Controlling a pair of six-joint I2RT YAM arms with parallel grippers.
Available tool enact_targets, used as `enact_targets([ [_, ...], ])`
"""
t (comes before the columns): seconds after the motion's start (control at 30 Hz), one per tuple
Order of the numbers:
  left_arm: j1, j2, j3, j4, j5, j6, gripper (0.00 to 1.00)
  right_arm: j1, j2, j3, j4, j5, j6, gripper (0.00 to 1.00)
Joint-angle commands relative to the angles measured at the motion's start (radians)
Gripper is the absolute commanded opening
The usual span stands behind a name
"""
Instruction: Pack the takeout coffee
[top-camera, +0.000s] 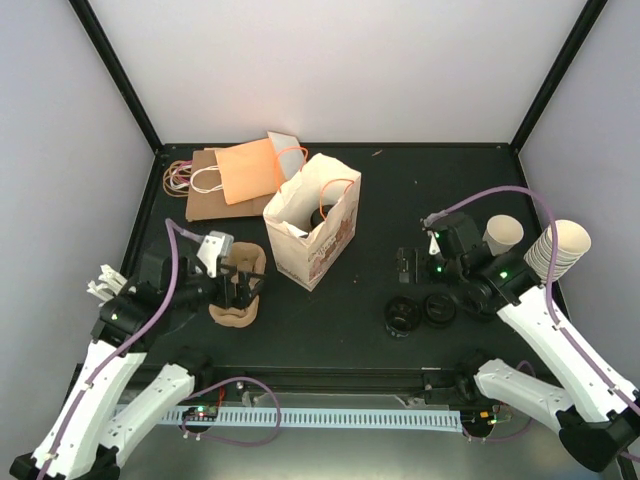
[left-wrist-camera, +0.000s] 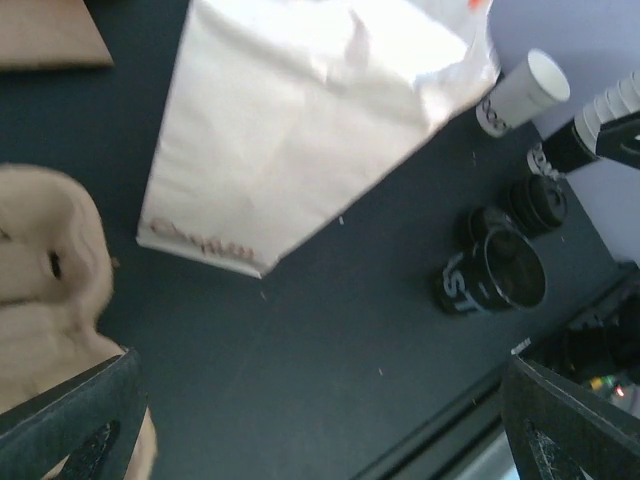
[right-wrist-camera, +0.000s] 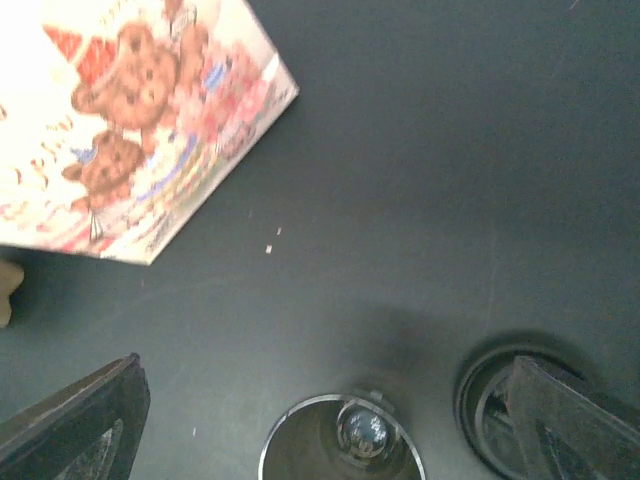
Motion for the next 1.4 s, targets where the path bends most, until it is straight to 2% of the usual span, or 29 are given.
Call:
enact_targets([
  [0.0,-0.002,-0.063,-0.104,-0.002,0.134,-0.146,0.99,-0.003,0.008,-0.036,-0.077,-0.162,-0.006,1.00],
  [0.13,-0.024,-0.132,-0.211,0.055,0.164,-0.232,0.99,-0.001,0.007,-0.094,-0.087,-0.169,0.016,0.96],
  [0.27,-0.058,-0.168,-0.286,0.135,0.161,-0.303,0.99,0.004,0.008,-0.151,-0.095,-0.196,0.040,0.85],
  [0.53,-0.131,-0.162,-0.385,0.255,0.118,-0.365,0.99,0.045,-0.030,-0.251,-0.092,-0.112,0.109,0.84],
  [0.67,-0.147,-0.149,-0.412,0.310,0.105,-0.379,0.99,0.045,0.009,-0.228,-0.091,-0.116,0.112,0.83],
  [0.77,-0.150,-0.137,-0.422,0.322,0.089,-0.373,0.99,0.044,0.025,-0.171,-0.107,-0.021,0.124,0.82],
  [0.87,-0.150,-0.136,-0.432,0.333,0.074,-0.370,0.99,0.030,0.037,-0.110,-0.113,0.096,0.123,0.77],
  [1.07,-0.150,-0.129,-0.440,0.321,0.017,-0.373,0.99,-0.090,0.116,-0.007,-0.116,0.207,0.058,0.77],
  [1.23,-0.148,-0.135,-0.450,0.331,-0.009,-0.365,0.99,-0.301,0.136,0.007,-0.030,0.169,-0.017,0.77],
  [1.37,-0.148,-0.132,-0.456,0.340,-0.013,-0.360,0.99,-0.414,0.151,0.005,0.056,0.117,-0.072,0.77],
])
